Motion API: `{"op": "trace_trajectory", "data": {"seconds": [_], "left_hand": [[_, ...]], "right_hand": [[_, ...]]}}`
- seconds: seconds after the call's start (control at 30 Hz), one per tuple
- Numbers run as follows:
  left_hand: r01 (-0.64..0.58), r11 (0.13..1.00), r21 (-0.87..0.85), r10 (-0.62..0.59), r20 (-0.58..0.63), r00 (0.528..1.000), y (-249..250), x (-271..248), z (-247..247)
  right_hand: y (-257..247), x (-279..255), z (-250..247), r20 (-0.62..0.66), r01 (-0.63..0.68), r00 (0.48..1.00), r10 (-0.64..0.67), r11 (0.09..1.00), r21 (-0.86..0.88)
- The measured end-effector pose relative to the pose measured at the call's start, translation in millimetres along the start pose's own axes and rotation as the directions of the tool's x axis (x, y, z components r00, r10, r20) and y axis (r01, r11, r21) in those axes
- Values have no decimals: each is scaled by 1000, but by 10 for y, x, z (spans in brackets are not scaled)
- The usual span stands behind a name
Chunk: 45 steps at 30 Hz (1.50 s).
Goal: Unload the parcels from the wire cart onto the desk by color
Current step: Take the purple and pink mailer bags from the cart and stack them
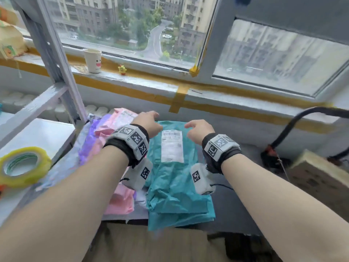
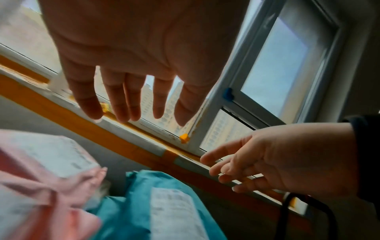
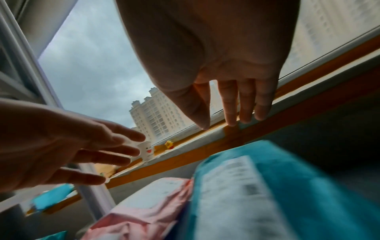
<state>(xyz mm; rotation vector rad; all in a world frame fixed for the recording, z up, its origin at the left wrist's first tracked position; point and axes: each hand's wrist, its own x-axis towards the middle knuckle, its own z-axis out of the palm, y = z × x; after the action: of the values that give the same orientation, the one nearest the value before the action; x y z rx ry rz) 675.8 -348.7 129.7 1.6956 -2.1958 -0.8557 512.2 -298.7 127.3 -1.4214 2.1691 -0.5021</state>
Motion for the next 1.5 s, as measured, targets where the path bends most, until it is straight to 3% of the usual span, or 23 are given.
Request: {"op": "trace_trajectory", "data": {"seconds": [0.17,0.37,0.63,0.8,0.93,1.1,1.33,1.5], "left_hand": [[-126,988,88,116,107,987,723,-276,576],[-277,954,112,245,237,940,1816,-775,1555],[-388,915,107,323,380,867,3142,-1658,2986],[-398,914,79,331,425,843,3660,-1932,3566],[-398,915,70,325,459,827,3940,-1883,3924],[-355,934,30,297,482,824,4219,-1423,4521],[-186,982,-17,166,531,831,4459,-761,5431],[-120,992,50,68,588,806,4394,-470,5906]], "right_hand": [[823,-520,-352,-43,-149,987,152,986,69],[2107,-1275,-869,-126,-268,948,291,947,177],[4037,-2406,-1703,-242,-396,851,466,872,287],[4969,-2755,-2024,-246,-472,789,564,811,345],[5459,-2670,-2109,-232,-494,764,601,778,389],[5933,-2225,-2123,-171,-517,774,609,765,384],[6621,-1488,-2060,-1,-590,771,637,715,375],[6988,-1238,-1793,194,-690,709,678,608,393]]}}
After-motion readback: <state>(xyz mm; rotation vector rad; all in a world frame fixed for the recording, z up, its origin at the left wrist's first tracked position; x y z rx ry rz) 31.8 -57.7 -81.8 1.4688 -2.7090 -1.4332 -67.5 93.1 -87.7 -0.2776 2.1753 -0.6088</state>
